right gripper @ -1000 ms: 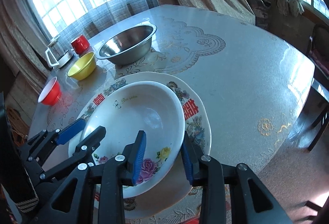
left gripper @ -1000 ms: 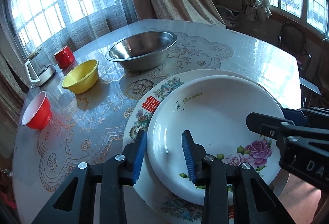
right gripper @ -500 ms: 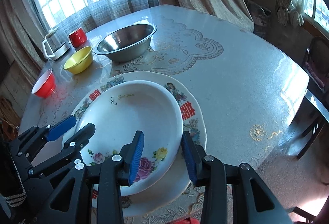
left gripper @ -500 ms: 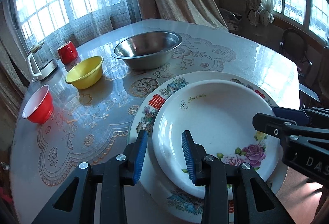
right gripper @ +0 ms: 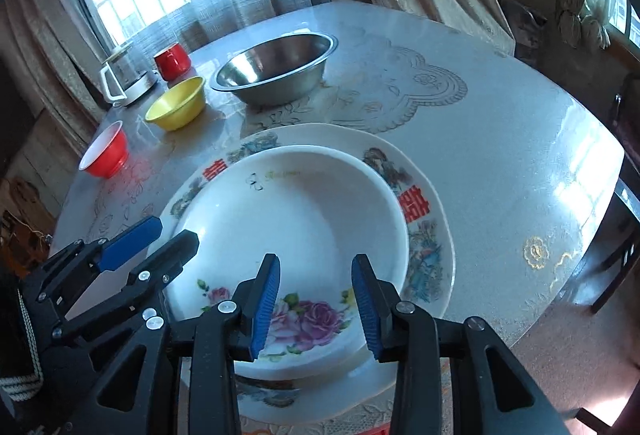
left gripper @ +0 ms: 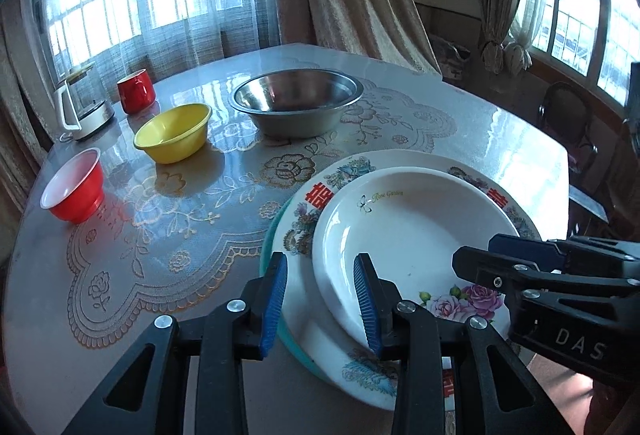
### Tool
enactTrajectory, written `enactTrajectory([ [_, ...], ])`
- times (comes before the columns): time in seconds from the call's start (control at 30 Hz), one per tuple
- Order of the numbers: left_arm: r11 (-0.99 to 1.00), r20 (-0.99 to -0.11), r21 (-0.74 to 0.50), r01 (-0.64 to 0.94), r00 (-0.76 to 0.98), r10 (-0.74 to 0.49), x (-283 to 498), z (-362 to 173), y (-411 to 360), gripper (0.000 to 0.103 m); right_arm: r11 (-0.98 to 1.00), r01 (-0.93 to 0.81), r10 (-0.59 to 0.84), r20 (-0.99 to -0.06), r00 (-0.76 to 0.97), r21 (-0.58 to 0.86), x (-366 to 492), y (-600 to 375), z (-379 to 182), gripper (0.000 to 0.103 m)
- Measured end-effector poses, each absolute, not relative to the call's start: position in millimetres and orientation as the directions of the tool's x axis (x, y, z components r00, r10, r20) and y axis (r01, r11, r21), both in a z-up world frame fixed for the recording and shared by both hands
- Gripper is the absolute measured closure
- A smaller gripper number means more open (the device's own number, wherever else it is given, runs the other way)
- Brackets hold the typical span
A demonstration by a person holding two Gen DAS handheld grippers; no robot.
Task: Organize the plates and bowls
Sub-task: 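Open the left tool and withdraw it from the rose-print plate rim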
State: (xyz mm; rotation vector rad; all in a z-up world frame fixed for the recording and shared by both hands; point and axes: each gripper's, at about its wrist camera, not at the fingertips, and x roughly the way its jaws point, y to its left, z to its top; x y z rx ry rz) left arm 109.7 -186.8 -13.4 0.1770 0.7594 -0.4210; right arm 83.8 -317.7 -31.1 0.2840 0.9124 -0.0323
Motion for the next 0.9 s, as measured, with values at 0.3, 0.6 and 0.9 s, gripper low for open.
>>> enactTrajectory([
  [0.3, 0.926, -0.703, -0.054, 0.374, 0.644, -0.302, 112, -15, -160, 0.066, 0.956, 0.170, 0.084, -0.783, 0.617, 0.237, 84, -316, -29, 0.065],
  [0.6, 0.937, -0.705, -0.045, 0.345, 0.654, -0.275, 110, -12, -147, 0.051, 0.962, 0.129, 0.114, -0.789, 0.604, 0.239, 91, -295, -32, 0.065],
  [0.9, 0.948, -0.715, -0.042, 0.314, 0.653, -0.248, 114, -12, -143, 0.039, 0.959, 0.132, 0.120, -0.781, 0.613, 0.251, 92, -296, -31, 0.065],
])
